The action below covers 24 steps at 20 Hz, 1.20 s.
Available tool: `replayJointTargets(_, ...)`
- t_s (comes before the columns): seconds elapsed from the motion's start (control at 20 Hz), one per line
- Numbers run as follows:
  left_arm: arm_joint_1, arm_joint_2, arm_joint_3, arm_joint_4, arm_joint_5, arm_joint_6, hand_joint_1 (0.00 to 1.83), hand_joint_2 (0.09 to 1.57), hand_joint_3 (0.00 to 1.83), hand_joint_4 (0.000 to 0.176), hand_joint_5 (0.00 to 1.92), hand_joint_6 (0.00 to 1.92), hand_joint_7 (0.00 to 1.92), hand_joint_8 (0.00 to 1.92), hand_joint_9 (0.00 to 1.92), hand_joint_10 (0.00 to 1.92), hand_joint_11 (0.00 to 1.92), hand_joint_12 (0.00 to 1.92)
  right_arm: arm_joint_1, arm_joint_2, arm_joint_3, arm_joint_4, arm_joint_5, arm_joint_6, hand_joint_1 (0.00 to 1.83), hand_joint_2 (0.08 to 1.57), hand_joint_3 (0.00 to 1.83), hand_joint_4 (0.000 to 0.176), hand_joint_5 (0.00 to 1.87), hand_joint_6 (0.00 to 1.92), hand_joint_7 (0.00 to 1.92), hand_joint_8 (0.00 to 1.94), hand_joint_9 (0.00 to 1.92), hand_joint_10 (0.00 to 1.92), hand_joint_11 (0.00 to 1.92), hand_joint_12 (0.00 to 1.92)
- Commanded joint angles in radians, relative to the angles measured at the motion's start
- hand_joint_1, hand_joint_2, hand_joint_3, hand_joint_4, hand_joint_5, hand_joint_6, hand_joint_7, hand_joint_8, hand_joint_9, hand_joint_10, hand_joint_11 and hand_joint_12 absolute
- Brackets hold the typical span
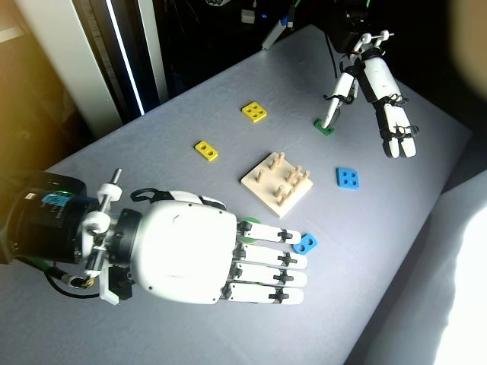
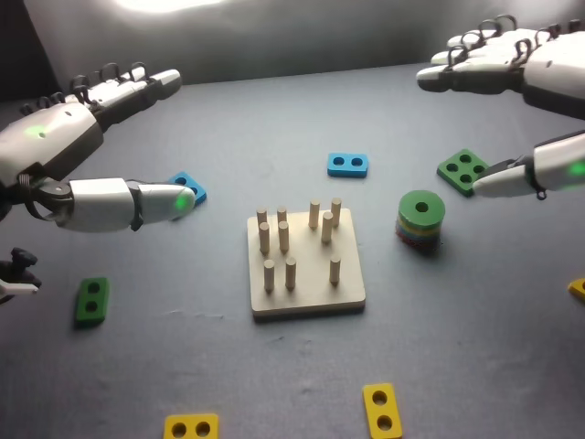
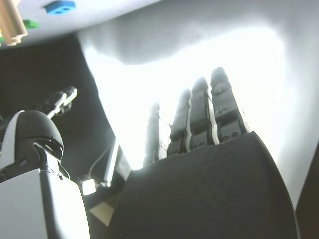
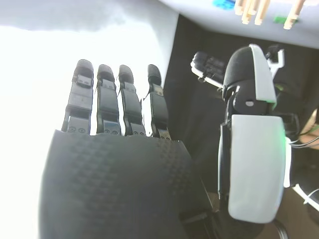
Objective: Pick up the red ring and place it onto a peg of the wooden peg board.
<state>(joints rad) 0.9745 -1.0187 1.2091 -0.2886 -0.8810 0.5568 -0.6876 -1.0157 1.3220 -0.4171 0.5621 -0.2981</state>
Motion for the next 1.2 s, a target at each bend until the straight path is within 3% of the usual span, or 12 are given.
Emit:
replayJointTargets(0.0,-0.011,-0.003,0.008,-0.002,-0.116,-0.008,0.55,1.02,0.00,0.168,0.10,0.00,0.00,0.00,0.00,0.00,0.00,0.00,0.015,-0.004,0.004,0.017,0.082,0.016,0.85,0.99,0.00,0.000,0.22,0.01,0.12,0.02,0.03,0.01,0.00,0.00)
replayJointTargets(0.15,-0.011,-0.003,0.009,-0.002,-0.116,-0.013,0.54,1.02,0.00,0.168,0.10,0.00,0.00,0.00,0.00,0.00,0.00,0.00,0.017,-0.035,0.026,-0.028,0.071,0.067,0.80,0.99,0.00,0.002,0.28,0.03,0.11,0.01,0.00,0.00,0.00,0.00)
replayJointTargets(0.3,-0.016,-0.003,0.010,0.000,-0.116,-0.014,0.52,1.02,0.00,0.170,0.09,0.00,0.00,0.00,0.00,0.00,0.00,0.00,0.016,-0.060,0.034,-0.067,0.045,0.086,0.75,0.96,0.00,0.022,0.30,0.04,0.13,0.02,0.01,0.00,0.00,0.00)
replayJointTargets(0.4,-0.019,-0.003,0.011,0.001,-0.116,-0.015,0.50,1.03,0.00,0.171,0.09,0.00,0.00,0.00,0.00,0.00,0.00,0.00,0.016,-0.074,0.037,-0.085,0.029,0.089,0.76,0.95,0.00,0.087,0.33,0.05,0.14,0.02,0.03,0.01,0.00,0.00)
replayJointTargets(0.6,-0.021,-0.002,0.013,0.003,-0.117,-0.018,0.49,1.03,0.00,0.176,0.09,0.00,0.00,0.00,0.00,0.00,0.01,0.00,0.003,-0.119,0.081,-0.113,0.009,0.139,0.69,0.94,0.00,0.050,0.33,0.04,0.16,0.02,0.03,0.01,0.00,0.00)
replayJointTargets(0.65,-0.023,-0.003,0.013,0.004,-0.117,-0.018,0.49,1.03,0.00,0.170,0.09,0.00,0.00,0.00,0.00,0.00,0.01,0.00,0.001,-0.126,0.089,-0.114,-0.001,0.141,0.69,0.94,0.00,0.038,0.35,0.04,0.18,0.02,0.04,0.01,0.00,0.00)
replayJointTargets(0.8,-0.026,-0.004,0.014,0.007,-0.116,-0.020,0.47,1.04,0.00,0.168,0.10,0.00,0.00,0.00,0.00,0.00,0.01,0.01,-0.003,-0.135,0.103,-0.119,-0.025,0.141,0.68,0.95,0.00,0.023,0.35,0.03,0.17,0.01,0.04,0.01,0.00,0.00)
replayJointTargets(0.9,-0.026,-0.004,0.014,0.007,-0.116,-0.021,0.47,1.04,0.00,0.169,0.10,0.00,0.00,0.00,0.00,0.00,0.01,0.01,-0.005,-0.137,0.110,-0.121,-0.035,0.141,0.71,0.94,0.00,0.023,0.37,0.04,0.18,0.01,0.04,0.01,0.00,0.00)
replayJointTargets(1.05,-0.027,-0.003,0.014,0.007,-0.117,-0.022,0.48,1.05,0.00,0.176,0.12,0.01,0.01,0.00,0.00,0.00,0.01,0.01,-0.005,-0.137,0.112,-0.121,-0.038,0.141,0.75,0.95,0.00,0.049,0.37,0.03,0.19,0.01,0.05,0.01,0.00,0.00)
replayJointTargets(1.15,-0.030,-0.003,0.014,0.009,-0.117,-0.022,0.48,1.04,0.00,0.176,0.11,0.01,0.00,0.00,0.00,0.00,0.01,0.01,-0.006,-0.137,0.116,-0.124,-0.043,0.144,0.76,0.96,0.00,0.036,0.39,0.03,0.21,0.02,0.06,0.02,0.00,0.00)
